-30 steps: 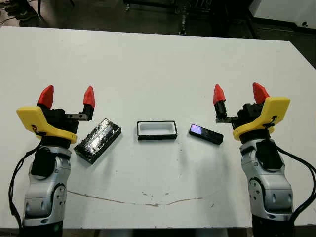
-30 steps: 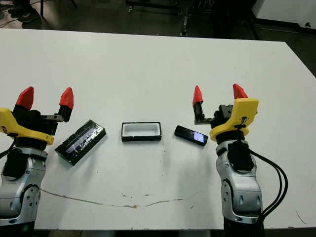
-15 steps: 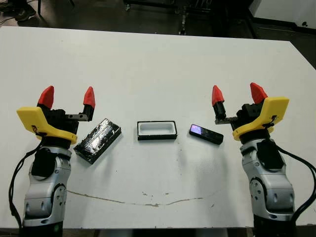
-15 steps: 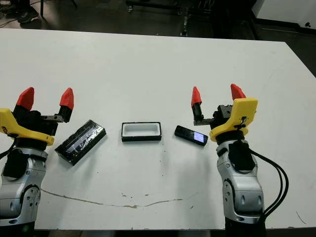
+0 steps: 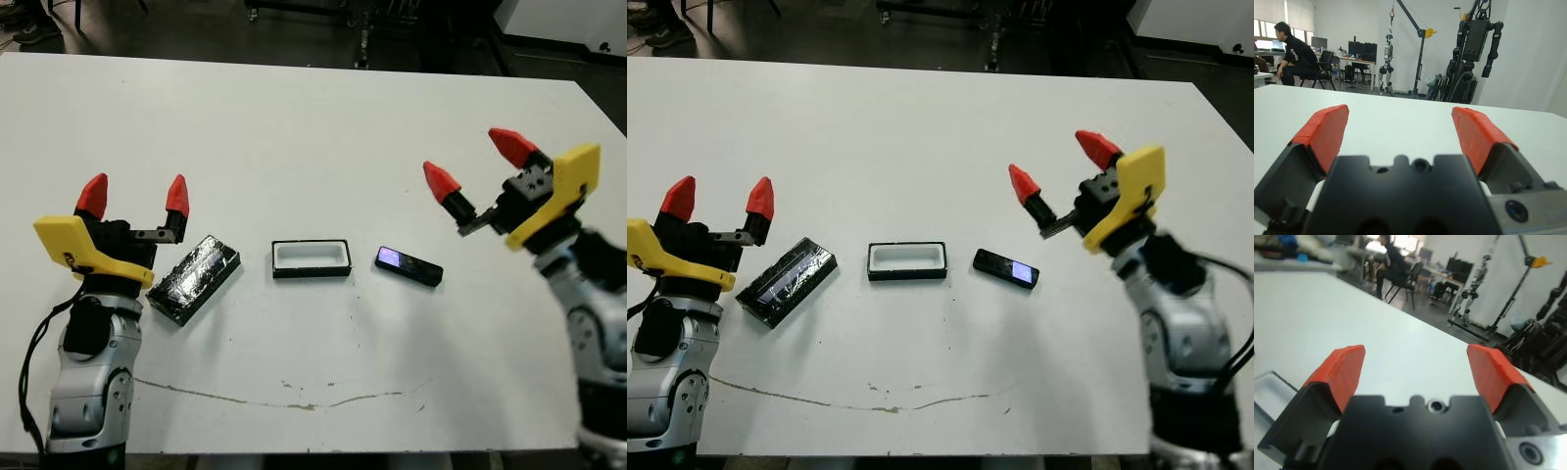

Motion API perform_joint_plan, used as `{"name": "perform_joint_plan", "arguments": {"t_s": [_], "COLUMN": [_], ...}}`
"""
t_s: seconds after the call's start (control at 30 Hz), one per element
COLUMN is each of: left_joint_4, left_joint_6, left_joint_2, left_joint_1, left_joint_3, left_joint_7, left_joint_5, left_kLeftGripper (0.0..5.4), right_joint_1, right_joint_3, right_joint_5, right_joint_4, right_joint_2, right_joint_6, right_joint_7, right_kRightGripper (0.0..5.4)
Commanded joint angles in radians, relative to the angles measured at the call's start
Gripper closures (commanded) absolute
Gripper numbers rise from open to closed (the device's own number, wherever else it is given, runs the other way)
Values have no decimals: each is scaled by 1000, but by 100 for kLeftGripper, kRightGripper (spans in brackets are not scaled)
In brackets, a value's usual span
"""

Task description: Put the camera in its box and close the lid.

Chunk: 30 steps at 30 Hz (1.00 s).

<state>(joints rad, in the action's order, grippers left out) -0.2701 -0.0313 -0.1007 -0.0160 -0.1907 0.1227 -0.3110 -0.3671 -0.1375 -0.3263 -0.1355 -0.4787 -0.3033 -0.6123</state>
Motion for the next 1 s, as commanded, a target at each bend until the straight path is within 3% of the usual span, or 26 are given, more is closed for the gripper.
{"name": "perform_joint_plan", "arguments": {"t_s": [0.03,0.2,0.4,0.77,1.0], "left_joint_4": [0,-2,-10,-15,-15], "left_joint_6": [-3,-1,-6,-8,-5], "left_joint_2": [3,5,8,13,19], "left_joint_1": [14,18,22,26,24], "left_joint_3": [1,2,5,4,5], "left_joint_7": [5,2,-3,-5,-7], "left_joint_5": [-3,0,4,8,10], "left_kLeftGripper": [2,2,2,2,2], "right_joint_1": [-62,-142,-222,-286,-252], "right_joint_3": [12,83,168,267,300], "right_joint_5": [-2,31,64,83,115], "right_joint_4": [63,122,181,304,306], "right_joint_2": [-80,-186,-250,-234,-217], "right_joint_6": [1,4,11,-20,38], "right_joint_7": [-96,-262,-420,-562,-580], "right_kRightGripper": [0,0,0,0,0]}}
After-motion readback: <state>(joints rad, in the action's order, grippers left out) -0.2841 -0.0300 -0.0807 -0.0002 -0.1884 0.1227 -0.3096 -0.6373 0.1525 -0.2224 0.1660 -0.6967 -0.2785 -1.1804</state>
